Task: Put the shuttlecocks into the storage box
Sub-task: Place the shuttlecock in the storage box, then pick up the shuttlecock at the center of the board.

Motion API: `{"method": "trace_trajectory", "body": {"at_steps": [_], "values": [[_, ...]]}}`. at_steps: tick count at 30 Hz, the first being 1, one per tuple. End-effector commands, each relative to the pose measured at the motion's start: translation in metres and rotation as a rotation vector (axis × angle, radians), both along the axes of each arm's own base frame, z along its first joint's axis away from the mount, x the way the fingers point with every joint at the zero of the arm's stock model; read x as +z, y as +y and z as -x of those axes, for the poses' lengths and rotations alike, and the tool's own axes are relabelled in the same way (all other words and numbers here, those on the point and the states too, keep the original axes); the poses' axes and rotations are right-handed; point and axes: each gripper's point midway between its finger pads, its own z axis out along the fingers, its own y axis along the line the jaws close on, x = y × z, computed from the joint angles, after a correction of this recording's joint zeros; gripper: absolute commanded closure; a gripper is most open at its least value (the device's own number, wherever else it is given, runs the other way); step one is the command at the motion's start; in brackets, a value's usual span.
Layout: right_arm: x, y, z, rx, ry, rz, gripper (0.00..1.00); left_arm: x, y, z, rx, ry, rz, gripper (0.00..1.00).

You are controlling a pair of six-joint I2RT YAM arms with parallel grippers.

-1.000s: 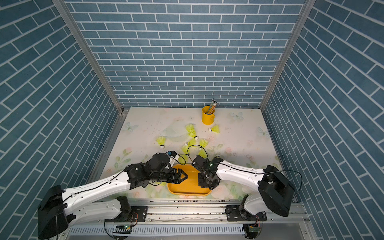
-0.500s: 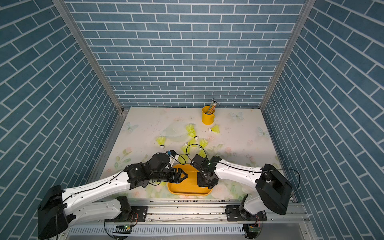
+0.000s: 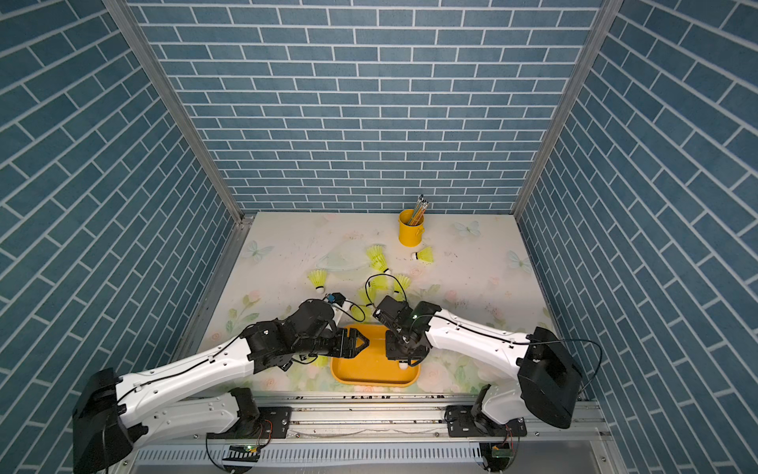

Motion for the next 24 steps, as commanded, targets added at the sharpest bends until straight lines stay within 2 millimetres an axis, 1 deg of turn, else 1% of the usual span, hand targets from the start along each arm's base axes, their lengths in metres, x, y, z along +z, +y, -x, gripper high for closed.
{"method": "trace_trajectory", "body": {"at_steps": [1,3,6,8,11,13,15,18,19,22,24], "values": [[0.03,-0.003,-0.01,0.0,-0.087,-0.009,0.56,0.019,0.005,-0.01,0.037,-0.054,-0.021,0.19],[0.05,0.004,-0.022,0.005,-0.158,-0.044,0.53,0.026,0.009,-0.019,0.061,-0.069,-0.036,0.19],[0.074,0.025,-0.041,0.06,-0.252,-0.118,0.46,0.033,0.024,-0.039,0.128,-0.085,-0.066,0.2],[0.085,0.04,-0.054,0.094,-0.295,-0.142,0.42,0.031,0.043,-0.055,0.197,-0.088,-0.109,0.22],[0.1,0.063,-0.076,0.134,-0.347,-0.183,0.32,0.026,0.077,-0.083,0.312,-0.099,-0.182,0.22],[0.111,0.078,-0.091,0.149,-0.375,-0.245,0.27,0.017,0.099,-0.099,0.374,-0.107,-0.244,0.22],[0.12,0.087,-0.104,0.151,-0.41,-0.302,0.22,0.008,0.114,-0.113,0.416,-0.104,-0.272,0.21],[0.127,0.098,-0.121,0.151,-0.425,-0.393,0.14,-0.007,0.133,-0.134,0.475,-0.111,-0.301,0.21],[0.128,0.103,-0.122,0.164,-0.409,-0.423,0.11,-0.015,0.141,-0.14,0.495,-0.104,-0.316,0.21],[0.128,0.109,-0.137,0.175,-0.421,-0.439,0.0,-0.033,0.155,-0.156,0.536,-0.088,-0.331,0.22],[0.123,0.11,-0.146,0.18,-0.419,-0.448,0.0,-0.04,0.16,-0.167,0.554,-0.089,-0.33,0.23]]}}
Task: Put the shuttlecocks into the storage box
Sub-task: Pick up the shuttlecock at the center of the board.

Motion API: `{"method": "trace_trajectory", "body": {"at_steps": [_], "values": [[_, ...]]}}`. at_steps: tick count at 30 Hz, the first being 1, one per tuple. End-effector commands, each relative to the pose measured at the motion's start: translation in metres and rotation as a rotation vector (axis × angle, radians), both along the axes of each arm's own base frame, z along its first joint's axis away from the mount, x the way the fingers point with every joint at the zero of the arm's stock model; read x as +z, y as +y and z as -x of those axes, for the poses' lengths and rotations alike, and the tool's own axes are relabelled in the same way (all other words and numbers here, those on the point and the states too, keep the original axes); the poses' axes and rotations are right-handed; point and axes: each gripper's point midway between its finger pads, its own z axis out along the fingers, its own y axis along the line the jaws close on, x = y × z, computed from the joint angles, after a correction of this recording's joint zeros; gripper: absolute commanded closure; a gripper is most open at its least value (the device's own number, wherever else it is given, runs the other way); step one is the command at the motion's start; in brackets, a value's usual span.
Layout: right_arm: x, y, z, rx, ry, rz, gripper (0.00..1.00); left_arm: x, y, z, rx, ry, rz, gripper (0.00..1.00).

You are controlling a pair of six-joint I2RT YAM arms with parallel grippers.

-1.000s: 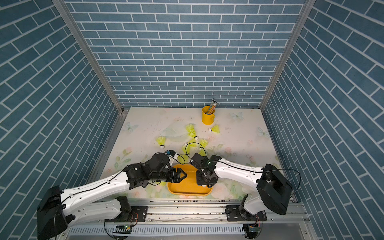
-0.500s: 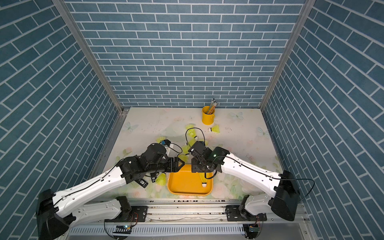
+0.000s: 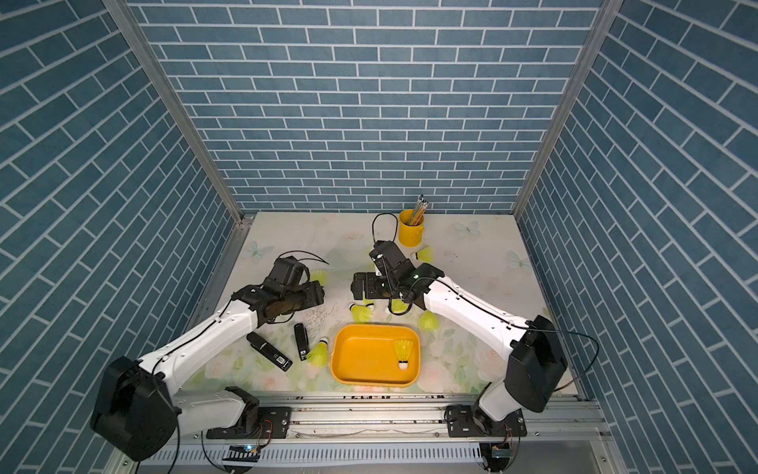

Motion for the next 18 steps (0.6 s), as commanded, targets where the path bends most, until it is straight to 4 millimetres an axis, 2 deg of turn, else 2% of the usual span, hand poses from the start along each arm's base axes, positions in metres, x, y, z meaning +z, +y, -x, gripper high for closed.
{"method": "trace_trajectory", "body": {"at_steps": [1,7,12,18], "values": [[0.01,0.017,-0.014,0.078,-0.042,-0.069,0.0,-0.01,0.01,-0.02,0.011,-0.038,-0.022,0.23],[-0.007,0.021,-0.041,0.103,-0.04,-0.05,0.0,-0.033,0.014,-0.042,0.033,-0.025,-0.031,0.27],[-0.011,0.03,-0.058,0.12,-0.023,-0.074,0.0,-0.051,0.016,-0.055,0.044,-0.01,-0.062,0.29],[-0.026,0.041,-0.066,0.139,0.027,-0.092,0.04,-0.068,0.014,-0.067,0.029,-0.002,-0.09,0.34]]}}
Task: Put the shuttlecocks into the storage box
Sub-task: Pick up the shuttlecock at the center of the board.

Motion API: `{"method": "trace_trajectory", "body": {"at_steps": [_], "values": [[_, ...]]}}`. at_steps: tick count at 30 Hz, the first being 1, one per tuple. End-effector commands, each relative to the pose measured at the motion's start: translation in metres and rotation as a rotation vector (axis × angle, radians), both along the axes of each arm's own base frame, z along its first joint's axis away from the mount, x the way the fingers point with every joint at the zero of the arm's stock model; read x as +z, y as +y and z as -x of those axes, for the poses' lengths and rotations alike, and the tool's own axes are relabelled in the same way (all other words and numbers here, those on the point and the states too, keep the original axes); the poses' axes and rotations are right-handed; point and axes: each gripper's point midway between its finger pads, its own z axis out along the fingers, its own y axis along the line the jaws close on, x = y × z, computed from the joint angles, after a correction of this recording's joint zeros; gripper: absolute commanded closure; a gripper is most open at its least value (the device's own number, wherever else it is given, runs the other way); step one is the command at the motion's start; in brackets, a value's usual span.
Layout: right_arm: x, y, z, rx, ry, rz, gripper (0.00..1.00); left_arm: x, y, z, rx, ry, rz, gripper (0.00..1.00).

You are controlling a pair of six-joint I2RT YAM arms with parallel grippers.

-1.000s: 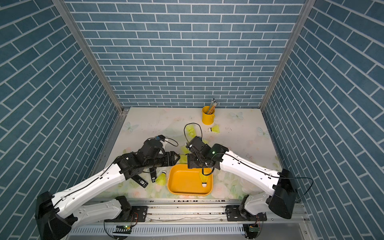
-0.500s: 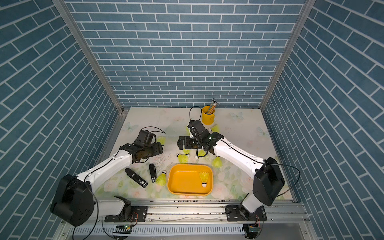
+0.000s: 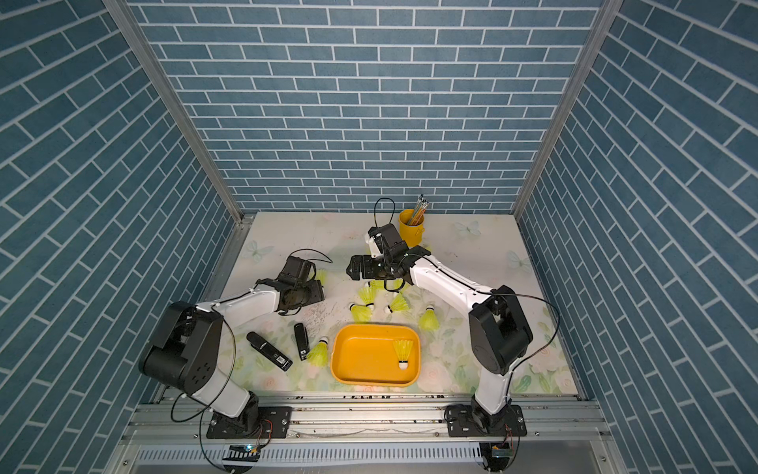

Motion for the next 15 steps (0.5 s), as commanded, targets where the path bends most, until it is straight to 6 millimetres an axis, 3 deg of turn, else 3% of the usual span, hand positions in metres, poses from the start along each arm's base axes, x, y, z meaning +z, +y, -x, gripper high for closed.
{"method": "trace_trajectory", "body": {"at_steps": [1,15], "values": [[-0.001,0.012,0.0,0.059,0.005,-0.029,0.04,0.006,-0.001,-0.019,-0.011,-0.054,-0.01,0.34],[-0.034,0.025,-0.025,0.043,0.108,-0.05,0.09,-0.009,-0.007,-0.035,-0.052,-0.046,-0.043,0.41]]}}
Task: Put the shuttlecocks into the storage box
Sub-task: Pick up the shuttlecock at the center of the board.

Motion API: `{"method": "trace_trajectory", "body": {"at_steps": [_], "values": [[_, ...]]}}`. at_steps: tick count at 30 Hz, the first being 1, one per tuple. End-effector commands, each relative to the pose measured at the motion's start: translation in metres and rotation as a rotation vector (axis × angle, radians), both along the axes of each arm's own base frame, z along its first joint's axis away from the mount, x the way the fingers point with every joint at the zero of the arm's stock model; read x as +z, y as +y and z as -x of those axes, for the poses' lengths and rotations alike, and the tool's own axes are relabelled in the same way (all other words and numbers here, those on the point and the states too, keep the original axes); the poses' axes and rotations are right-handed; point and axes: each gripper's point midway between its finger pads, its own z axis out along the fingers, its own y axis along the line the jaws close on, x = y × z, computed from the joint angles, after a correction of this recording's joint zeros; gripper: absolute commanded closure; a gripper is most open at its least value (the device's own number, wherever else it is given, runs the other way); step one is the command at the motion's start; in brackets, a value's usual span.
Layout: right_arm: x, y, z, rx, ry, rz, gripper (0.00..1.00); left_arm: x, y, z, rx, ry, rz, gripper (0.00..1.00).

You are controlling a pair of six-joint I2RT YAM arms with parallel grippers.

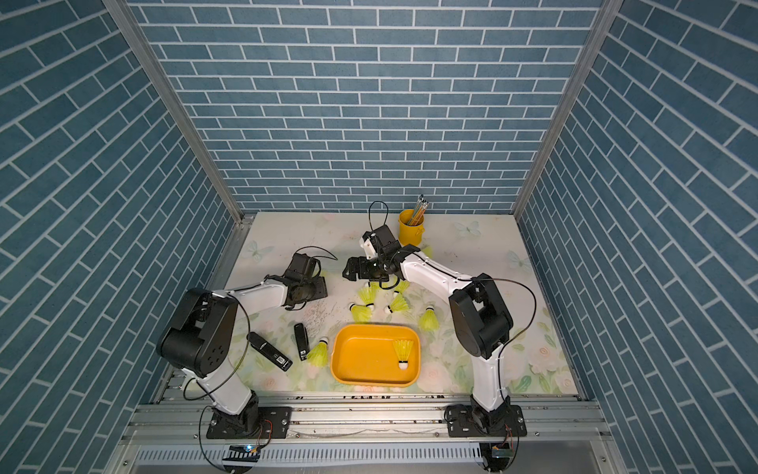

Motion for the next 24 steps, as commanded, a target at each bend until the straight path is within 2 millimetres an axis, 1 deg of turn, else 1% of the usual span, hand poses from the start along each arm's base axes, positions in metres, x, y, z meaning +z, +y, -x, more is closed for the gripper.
{"method": "trace_trajectory", "body": {"at_steps": [1,4,7,9,12,15,19,24], "values": [[0.002,0.008,-0.011,0.0,0.012,-0.026,0.09,0.002,0.002,-0.01,-0.008,-0.017,-0.024,0.41],[-0.004,0.011,-0.017,-0.004,0.033,-0.028,0.11,-0.001,0.002,-0.011,-0.012,-0.01,-0.035,0.44],[-0.007,0.016,-0.019,0.004,0.051,-0.038,0.12,-0.005,0.004,-0.011,-0.011,-0.006,-0.043,0.47],[-0.008,0.017,-0.02,0.002,0.058,-0.04,0.12,-0.008,0.003,-0.011,-0.014,-0.002,-0.046,0.5],[-0.01,0.018,-0.021,0.0,0.068,-0.046,0.13,-0.012,0.004,-0.011,-0.02,0.005,-0.055,0.57],[-0.01,0.016,-0.021,-0.003,0.067,-0.044,0.13,-0.014,0.005,-0.012,-0.026,0.008,-0.069,0.6],[-0.01,0.015,-0.019,-0.005,0.066,-0.044,0.14,-0.015,0.007,-0.012,-0.03,0.01,-0.084,0.64],[-0.008,0.012,-0.018,-0.016,0.058,-0.044,0.15,-0.01,0.006,-0.012,-0.033,0.0,-0.083,0.68]]}}
